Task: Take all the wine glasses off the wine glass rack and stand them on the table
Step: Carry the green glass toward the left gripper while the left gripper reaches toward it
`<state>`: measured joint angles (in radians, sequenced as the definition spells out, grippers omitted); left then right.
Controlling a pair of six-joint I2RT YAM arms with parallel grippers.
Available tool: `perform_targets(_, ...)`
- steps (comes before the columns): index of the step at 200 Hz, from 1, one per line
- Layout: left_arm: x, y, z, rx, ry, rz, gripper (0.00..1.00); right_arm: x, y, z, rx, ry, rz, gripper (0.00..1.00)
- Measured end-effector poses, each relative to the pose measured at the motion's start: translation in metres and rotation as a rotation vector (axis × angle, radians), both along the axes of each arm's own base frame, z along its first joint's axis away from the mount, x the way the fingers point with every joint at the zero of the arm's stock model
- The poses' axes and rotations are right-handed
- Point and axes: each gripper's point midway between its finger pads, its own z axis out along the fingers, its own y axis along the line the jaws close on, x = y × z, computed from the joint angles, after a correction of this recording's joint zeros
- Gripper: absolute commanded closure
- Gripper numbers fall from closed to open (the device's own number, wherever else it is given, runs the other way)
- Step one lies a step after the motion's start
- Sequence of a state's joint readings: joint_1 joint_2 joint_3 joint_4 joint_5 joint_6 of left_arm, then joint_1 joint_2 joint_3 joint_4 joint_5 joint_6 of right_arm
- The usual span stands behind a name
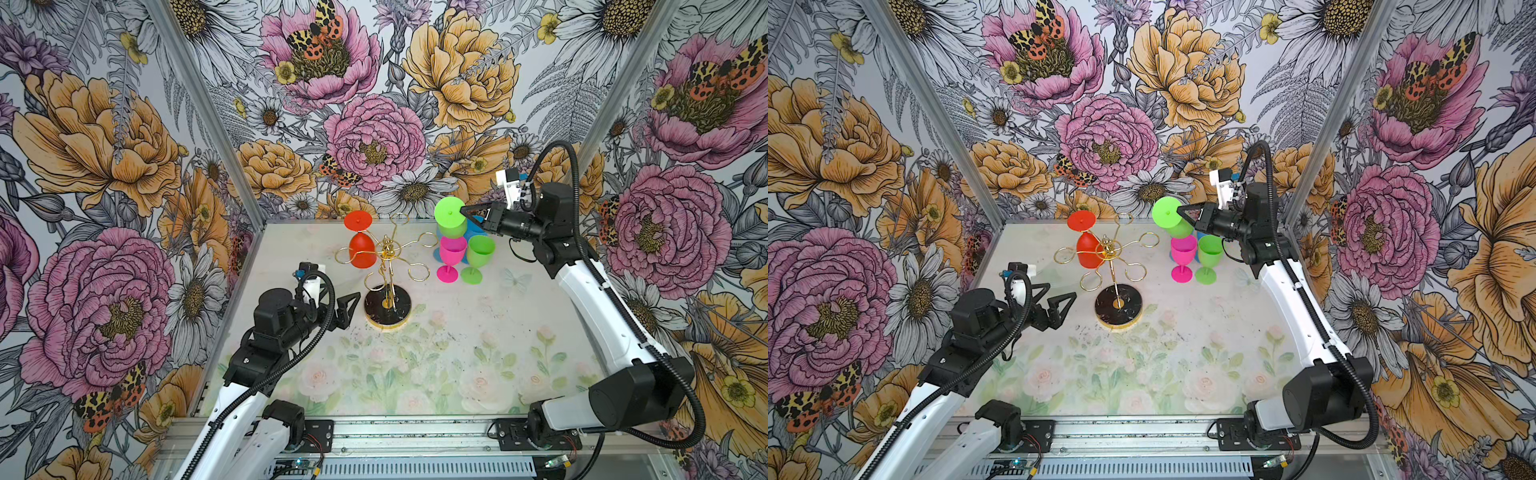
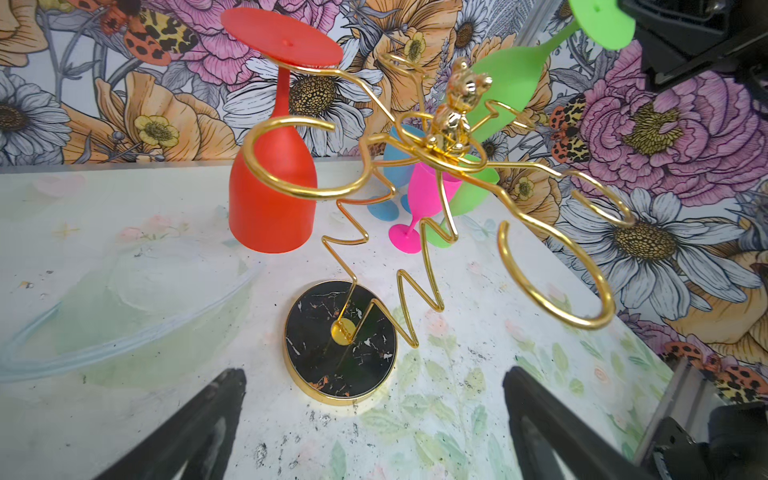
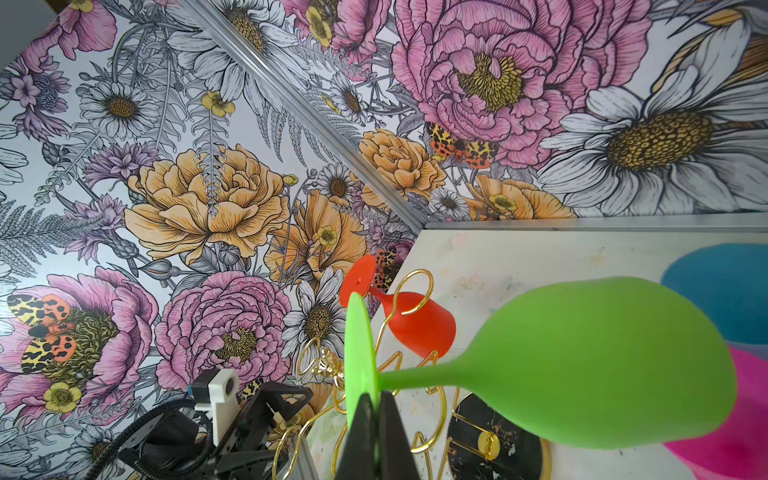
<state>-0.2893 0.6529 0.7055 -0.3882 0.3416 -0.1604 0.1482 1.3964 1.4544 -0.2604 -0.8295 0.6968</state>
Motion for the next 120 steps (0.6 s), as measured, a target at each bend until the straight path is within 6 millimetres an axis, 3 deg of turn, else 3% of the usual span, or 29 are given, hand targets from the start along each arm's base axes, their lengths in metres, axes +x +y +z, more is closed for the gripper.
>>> perform_targets(37, -0.011, -0.017, 0.013, -0.05, -0.031, -0.119, 0.03, -0.021, -0.012, -0.003, -0.041, -0.021, -0.069, 1.0)
perform_targets(81, -0.024, -0.037, 0.033, -0.16, -0.056, -0.259, 0.06, -0.051, -0.025, -0.025, -0.127, -0.003, -0.122, 1.0)
perform_targets(120, -0.035, -0.049, 0.047, -0.256, -0.041, -0.35, 0.09, -0.085, -0.013, -0.041, -0.237, -0.01, -0.072, 1.0)
